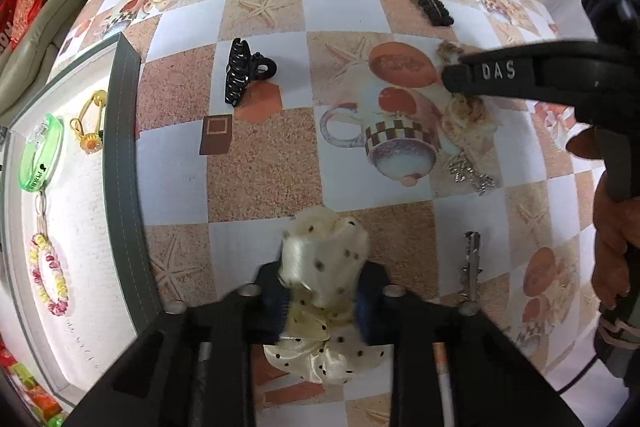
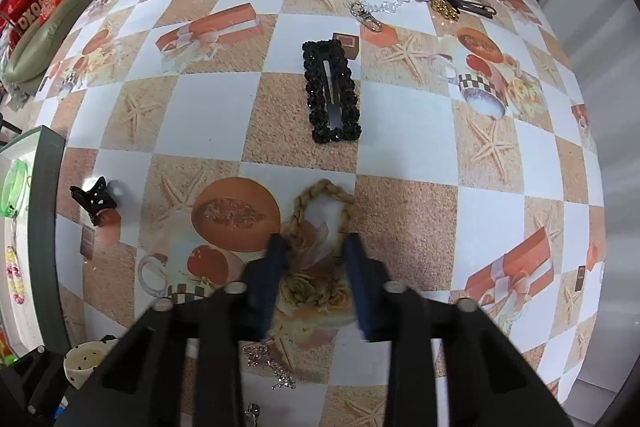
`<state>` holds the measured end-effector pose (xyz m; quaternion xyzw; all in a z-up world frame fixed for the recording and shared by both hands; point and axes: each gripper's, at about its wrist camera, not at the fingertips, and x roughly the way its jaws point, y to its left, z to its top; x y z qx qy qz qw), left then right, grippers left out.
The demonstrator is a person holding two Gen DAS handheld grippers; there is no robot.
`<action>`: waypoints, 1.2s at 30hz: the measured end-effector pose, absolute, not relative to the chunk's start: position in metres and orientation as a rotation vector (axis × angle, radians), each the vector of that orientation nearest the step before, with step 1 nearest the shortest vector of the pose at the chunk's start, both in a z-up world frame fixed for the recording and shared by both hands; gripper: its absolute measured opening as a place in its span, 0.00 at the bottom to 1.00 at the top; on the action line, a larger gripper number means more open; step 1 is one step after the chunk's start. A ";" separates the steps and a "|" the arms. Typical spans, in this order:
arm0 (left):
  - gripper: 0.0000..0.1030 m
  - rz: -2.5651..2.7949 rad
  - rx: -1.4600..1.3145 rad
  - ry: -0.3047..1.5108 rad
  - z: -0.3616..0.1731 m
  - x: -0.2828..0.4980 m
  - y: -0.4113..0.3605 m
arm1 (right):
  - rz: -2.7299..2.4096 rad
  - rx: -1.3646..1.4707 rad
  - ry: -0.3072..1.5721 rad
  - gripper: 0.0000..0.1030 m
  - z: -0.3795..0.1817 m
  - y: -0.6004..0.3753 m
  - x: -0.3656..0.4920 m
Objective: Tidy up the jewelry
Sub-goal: 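Grasp the braided brown cord bracelet with the right tool while the left tool grasps the cream polka-dot scrunchie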
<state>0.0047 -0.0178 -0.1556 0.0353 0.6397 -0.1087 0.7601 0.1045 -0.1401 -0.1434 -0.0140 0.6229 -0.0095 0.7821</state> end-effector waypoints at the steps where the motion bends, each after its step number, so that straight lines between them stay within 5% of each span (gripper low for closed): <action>1: 0.26 -0.242 0.064 1.391 -0.154 0.004 -0.017 | -0.020 -0.026 1.344 0.12 -0.143 -0.140 0.105; 24: 0.26 -0.267 -0.115 1.255 -0.077 0.018 0.036 | 0.039 0.250 1.342 0.06 -0.111 -0.184 0.078; 25: 0.26 -0.265 -0.116 1.253 -0.077 0.017 0.038 | 0.027 0.245 1.348 0.08 -0.115 -0.183 0.080; 26: 0.26 -0.263 -0.118 1.253 -0.076 0.017 0.040 | 0.010 0.238 1.357 0.24 -0.119 -0.185 0.083; 27: 0.26 -0.260 -0.118 1.253 -0.077 0.017 0.041 | -0.002 0.237 1.360 0.54 -0.123 -0.185 0.085; 29: 0.26 -0.256 -0.118 1.253 -0.078 0.016 0.043 | -0.008 0.253 1.348 0.68 -0.128 -0.186 0.090; 34: 0.26 -0.253 -0.118 1.260 -0.081 0.015 0.043 | -0.103 0.110 1.376 0.67 -0.148 -0.163 0.107; 35: 0.26 -0.253 -0.119 1.261 -0.080 0.015 0.043 | -0.102 0.065 1.375 0.62 -0.149 -0.154 0.109; 36: 0.26 -0.254 -0.120 1.260 -0.080 0.015 0.043 | -0.096 0.016 1.367 0.45 -0.148 -0.145 0.109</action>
